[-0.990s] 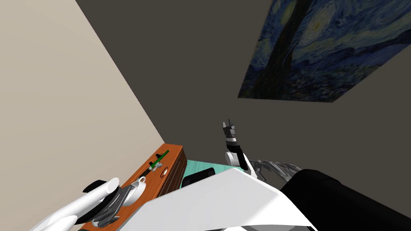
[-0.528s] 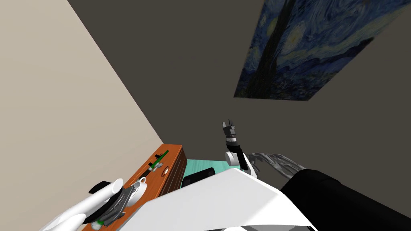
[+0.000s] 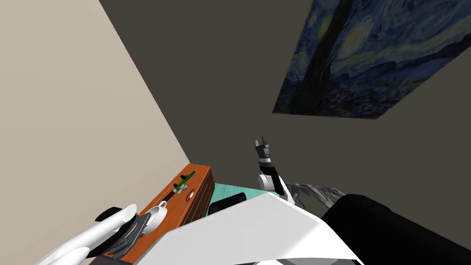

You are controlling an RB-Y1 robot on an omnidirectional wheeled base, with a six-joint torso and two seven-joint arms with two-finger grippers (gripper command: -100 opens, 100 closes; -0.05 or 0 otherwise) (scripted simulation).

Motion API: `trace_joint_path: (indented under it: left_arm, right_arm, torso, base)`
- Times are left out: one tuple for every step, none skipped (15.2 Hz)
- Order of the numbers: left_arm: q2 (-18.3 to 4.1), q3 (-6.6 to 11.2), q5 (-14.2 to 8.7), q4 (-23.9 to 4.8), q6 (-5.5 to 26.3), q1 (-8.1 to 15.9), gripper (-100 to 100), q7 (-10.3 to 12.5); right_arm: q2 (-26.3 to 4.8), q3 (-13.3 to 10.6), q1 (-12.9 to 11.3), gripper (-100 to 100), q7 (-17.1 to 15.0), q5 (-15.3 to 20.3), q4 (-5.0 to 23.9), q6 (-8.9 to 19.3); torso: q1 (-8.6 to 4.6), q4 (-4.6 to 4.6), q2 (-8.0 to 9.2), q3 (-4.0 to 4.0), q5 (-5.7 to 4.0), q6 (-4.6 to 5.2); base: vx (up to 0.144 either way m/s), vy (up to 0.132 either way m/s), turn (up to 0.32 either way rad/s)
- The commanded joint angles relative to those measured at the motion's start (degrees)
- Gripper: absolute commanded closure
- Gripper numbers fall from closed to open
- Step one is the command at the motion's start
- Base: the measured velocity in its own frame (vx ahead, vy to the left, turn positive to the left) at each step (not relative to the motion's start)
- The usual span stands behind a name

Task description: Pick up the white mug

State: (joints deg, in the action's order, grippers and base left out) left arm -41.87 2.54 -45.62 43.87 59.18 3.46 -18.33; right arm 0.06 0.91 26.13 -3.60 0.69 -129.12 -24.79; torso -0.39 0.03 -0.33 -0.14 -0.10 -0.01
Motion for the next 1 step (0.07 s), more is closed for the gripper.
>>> trace_joint_path:
  left_arm:
    - [0.0,0.0,0.0,0.0,0.0,0.0,100,0.0]
  right_arm:
    - [0.0,0.0,0.0,0,0.0,0.0,0.0,0.0]
  torso:
    - [0.0,0.0,0.0,0.0,0.0,0.0]
  base:
    - [0.05,-0.061,0.068]
